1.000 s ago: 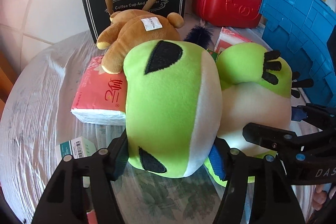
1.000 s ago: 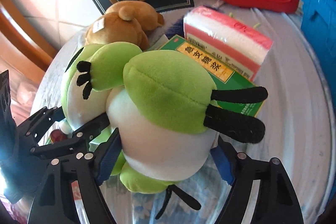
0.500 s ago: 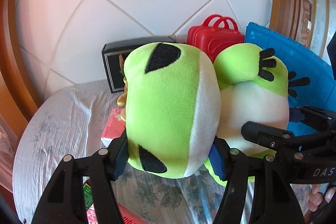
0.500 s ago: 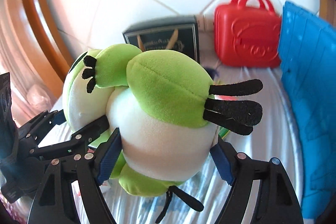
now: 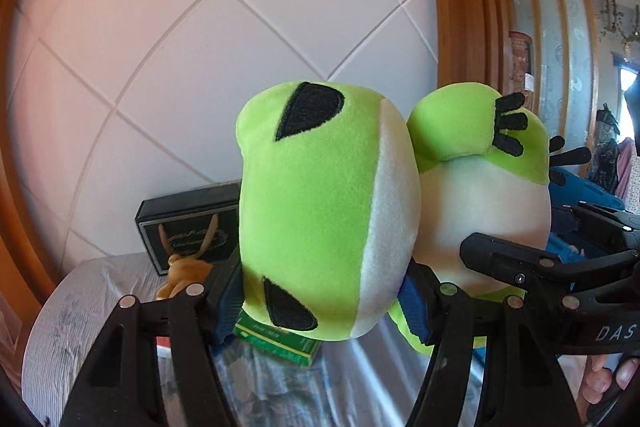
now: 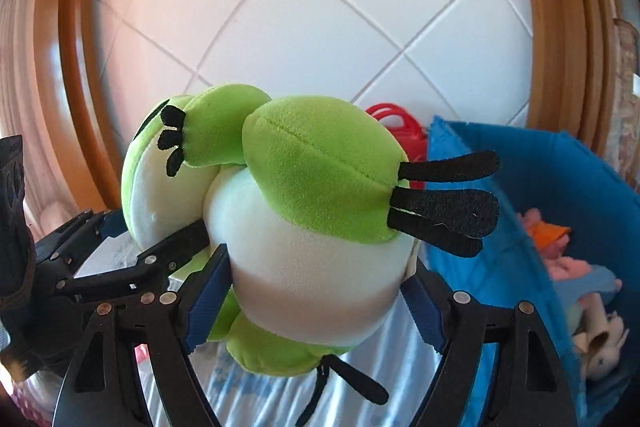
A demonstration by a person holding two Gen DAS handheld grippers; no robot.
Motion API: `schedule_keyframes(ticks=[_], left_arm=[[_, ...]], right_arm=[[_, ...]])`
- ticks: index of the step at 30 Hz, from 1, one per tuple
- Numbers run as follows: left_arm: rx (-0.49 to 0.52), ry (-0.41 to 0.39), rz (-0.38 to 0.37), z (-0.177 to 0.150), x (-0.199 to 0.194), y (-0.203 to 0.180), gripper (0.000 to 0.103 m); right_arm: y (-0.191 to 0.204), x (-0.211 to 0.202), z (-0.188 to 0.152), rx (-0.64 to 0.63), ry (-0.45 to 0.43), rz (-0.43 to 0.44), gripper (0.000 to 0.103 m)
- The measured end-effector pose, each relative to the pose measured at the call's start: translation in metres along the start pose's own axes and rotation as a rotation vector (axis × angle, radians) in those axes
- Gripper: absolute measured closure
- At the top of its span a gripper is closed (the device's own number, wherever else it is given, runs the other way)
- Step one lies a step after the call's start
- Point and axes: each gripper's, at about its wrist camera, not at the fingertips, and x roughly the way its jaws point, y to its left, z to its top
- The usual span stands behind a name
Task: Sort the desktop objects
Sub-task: 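Carry the green frog plush with both tools over the blue crate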
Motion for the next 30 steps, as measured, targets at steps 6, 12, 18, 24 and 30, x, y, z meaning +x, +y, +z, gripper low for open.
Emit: schedule_keyframes(ticks=[6,12,18,24,30], left_arm=[[0.054,-0.048,-0.095,0.034,0.012,-0.101,0.036],[0.091,-0.031,-0.196,0.051,0.035,-0.202,0.036],[0.127,0.050,-0.266,0.057,0.064,-0.278,0.029],[0.178,0.096,-0.209,0.053,0.069,-0.314,0.028],[0.184,0.113,-0.181,0.051,0.066,-0.316,0.028]], right_arm=[[-0.087,-0.060,0.011,0.024,-0.081,-0.093,0.022],[-0.180,-0.097,0.007,0.070,-0.102,-0.186,0.021],[-0.249,-0.132,-0.005,0.125,-0.081,-0.271,0.019],[-0.299,-0.158,-0.021,0.184,-0.065,-0.352,0.009],[-0.321,-0.149,-0.026,0.200,-0.045,-0.346,0.002]])
